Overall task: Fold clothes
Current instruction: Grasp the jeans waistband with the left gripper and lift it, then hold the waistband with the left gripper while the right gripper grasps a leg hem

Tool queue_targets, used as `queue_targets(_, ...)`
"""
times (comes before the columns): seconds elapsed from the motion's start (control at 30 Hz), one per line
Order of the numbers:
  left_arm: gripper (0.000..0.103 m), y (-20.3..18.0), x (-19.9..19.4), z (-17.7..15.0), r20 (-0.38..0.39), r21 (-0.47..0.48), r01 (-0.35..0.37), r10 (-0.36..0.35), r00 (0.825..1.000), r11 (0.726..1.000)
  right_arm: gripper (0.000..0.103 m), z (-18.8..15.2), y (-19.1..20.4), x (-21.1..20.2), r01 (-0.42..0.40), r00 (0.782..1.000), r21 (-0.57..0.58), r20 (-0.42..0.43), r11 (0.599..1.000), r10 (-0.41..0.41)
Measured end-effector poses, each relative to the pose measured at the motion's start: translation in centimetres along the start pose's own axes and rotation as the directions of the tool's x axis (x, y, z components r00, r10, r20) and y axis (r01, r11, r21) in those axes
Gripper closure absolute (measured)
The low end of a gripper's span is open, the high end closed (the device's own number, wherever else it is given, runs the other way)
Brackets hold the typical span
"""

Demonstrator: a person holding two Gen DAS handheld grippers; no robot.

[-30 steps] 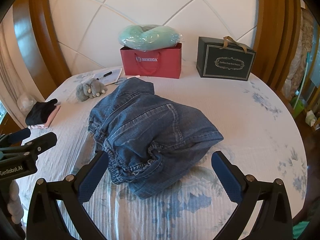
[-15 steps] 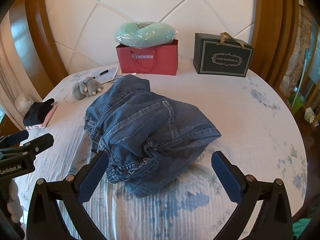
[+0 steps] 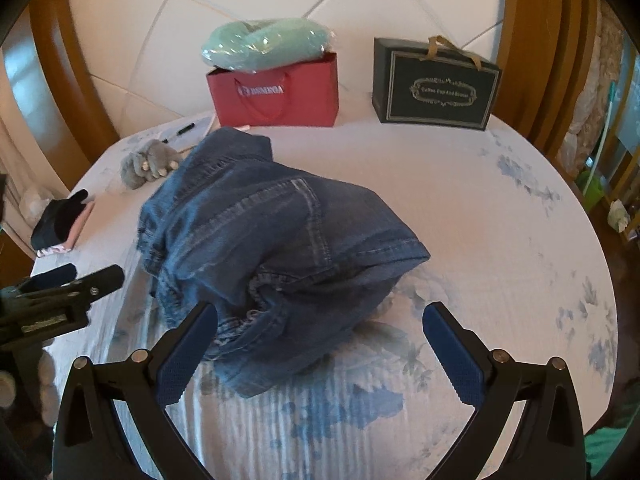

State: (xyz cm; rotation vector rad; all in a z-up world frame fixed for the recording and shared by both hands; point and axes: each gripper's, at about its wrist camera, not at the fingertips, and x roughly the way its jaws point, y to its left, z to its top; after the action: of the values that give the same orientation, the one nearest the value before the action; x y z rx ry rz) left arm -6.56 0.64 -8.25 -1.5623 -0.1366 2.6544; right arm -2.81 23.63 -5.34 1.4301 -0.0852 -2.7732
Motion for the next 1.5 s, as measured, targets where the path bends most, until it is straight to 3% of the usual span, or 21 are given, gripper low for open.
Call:
queue_targets(0.2, 0.001, -0.9, 5.7, 0.3, -0.083, -0.022, 0.017, -0.019, 0.996, 1.000, 0.000, 0.7, -1.7, 2.9, -0.007, 0.999, 0.015, -0.041, 1.000, 0.008)
queue_targets(0.3, 0.010, -1.8, 7.3, 0.1, -0.124, -0.014, 0.052, -0.053, 0.991, 0.999, 0.000, 1.2, -2.4, 4.4, -0.009, 0.998, 0.014, -0.060, 1.000, 0.010)
queue_targets(0.4, 0.044, -3.0, 8.3, 0.0, -0.149, 0.021, 0.097, -0.093, 0.984, 0.995, 0.000, 1.7, -2.9, 5.4, 0.002, 0.998, 0.012, -0.070, 1.000, -0.001)
queue_targets(0.5, 0.067, -3.5, 8.3, 0.1, -0.148, 0.045, 0.076, -0.068, 0.987, 0.996, 0.000, 2.0, -3.2, 5.6, 0.004, 0.997, 0.018, -0.073, 1.000, -0.003)
queue_targets(0.6, 0.077, -3.2, 7.2, 0.4, -0.138, 0.054, 0.070, -0.062, 0.988, 0.996, 0.000, 2.2, -3.2, 5.6, 0.001, 0.997, 0.014, -0.074, 1.000, 0.000)
queue_targets(0.8, 0.081, 1.1, -0.8, 1.8, 0.055, 0.037, -0.009, 0.007, 0.998, 0.999, 0.002, 2.5, -2.5, 4.1, -0.004, 0.999, -0.018, -0.049, 1.000, 0.003)
queue_targets(0.9, 0.083, 5.9, -4.1, 2.4, 0.126, -0.042, -0.087, 0.092, 0.988, 0.995, 0.000, 2.6, -2.3, 3.7, -0.008, 0.999, -0.013, -0.040, 1.000, 0.007)
queue_targets(0.97, 0.083, 9.3, -5.6, 2.6, 0.150, -0.103, -0.168, 0.182, 0.972, 0.980, 0.000, 2.4, -2.1, 3.7, -0.019, 0.999, -0.015, -0.043, 1.000, 0.018)
queue_targets(1.1, 0.084, 16.0, -7.2, 1.9, 0.128, -0.233, -0.266, 0.301, 0.945, 0.935, 0.000, 1.4, -1.0, 4.7, -0.068, 0.995, -0.048, -0.079, 0.997, 0.064)
queue_targets(1.2, 0.084, 18.8, -6.9, 1.1, 0.100, -0.273, -0.316, 0.354, 0.930, 0.909, 0.000, 0.1, 0.3, 6.0, -0.092, 0.988, -0.069, -0.129, 0.993, 0.083)
queue_targets(1.33, 0.084, 23.0, -7.0, -0.9, 0.051, -0.346, -0.345, 0.385, 0.922, 0.872, 0.000, -1.1, 1.0, 7.5, -0.120, 0.977, -0.045, -0.181, 0.992, 0.110)
queue_targets(1.5, 0.084, 26.2, -7.7, -2.5, 0.027, -0.370, -0.389, 0.428, 0.903, 0.844, 0.000, -1.2, 3.7, 8.2, -0.230, 0.960, -0.057, -0.178, 0.971, 0.217)
